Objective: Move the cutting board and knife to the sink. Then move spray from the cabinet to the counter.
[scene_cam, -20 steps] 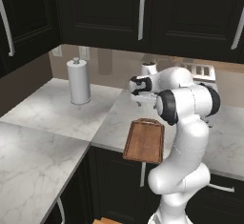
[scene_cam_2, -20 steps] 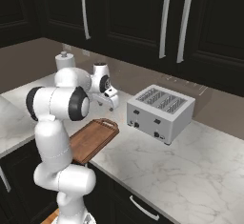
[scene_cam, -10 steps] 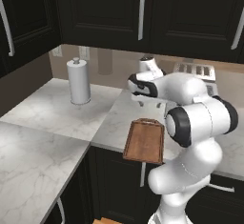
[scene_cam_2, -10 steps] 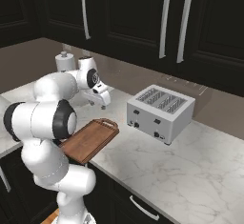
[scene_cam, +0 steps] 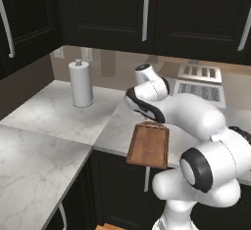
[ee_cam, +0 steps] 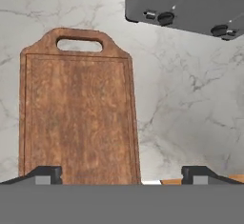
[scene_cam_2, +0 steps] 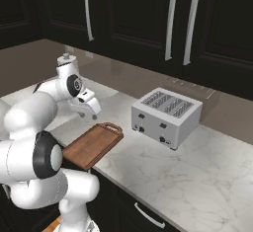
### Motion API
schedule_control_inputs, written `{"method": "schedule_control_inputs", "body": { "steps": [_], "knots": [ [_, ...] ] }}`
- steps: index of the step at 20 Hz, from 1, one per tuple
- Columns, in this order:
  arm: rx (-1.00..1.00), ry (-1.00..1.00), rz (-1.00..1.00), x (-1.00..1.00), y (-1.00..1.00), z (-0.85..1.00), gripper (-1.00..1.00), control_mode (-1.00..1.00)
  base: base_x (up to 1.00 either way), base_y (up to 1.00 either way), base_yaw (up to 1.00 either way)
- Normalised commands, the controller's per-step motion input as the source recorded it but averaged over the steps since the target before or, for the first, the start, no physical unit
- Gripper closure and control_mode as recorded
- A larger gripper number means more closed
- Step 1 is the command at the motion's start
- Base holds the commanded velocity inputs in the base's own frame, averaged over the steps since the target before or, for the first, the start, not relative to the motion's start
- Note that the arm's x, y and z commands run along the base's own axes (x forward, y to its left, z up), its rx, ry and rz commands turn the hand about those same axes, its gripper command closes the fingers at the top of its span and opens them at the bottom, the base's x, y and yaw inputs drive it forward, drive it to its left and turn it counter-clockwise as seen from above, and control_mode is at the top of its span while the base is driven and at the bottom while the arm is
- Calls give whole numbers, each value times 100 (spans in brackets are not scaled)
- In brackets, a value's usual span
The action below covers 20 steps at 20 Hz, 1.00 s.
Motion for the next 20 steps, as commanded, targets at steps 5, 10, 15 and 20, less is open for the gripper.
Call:
{"method": "schedule_control_inputs", "body": {
  "steps": [5, 10, 15, 20],
  "knots": [
    [-15, 5, 12, -72, 22, 6, -100, -100, 0, 0, 0],
    [-15, 9, 14, -62, 21, 5, -100, -100, 0, 0, 0],
    [-13, 12, 15, -65, 22, 13, -100, -100, 0, 0, 0],
    [-9, 10, 15, -67, 31, 3, -100, -100, 0, 0, 0]
  ]
}}
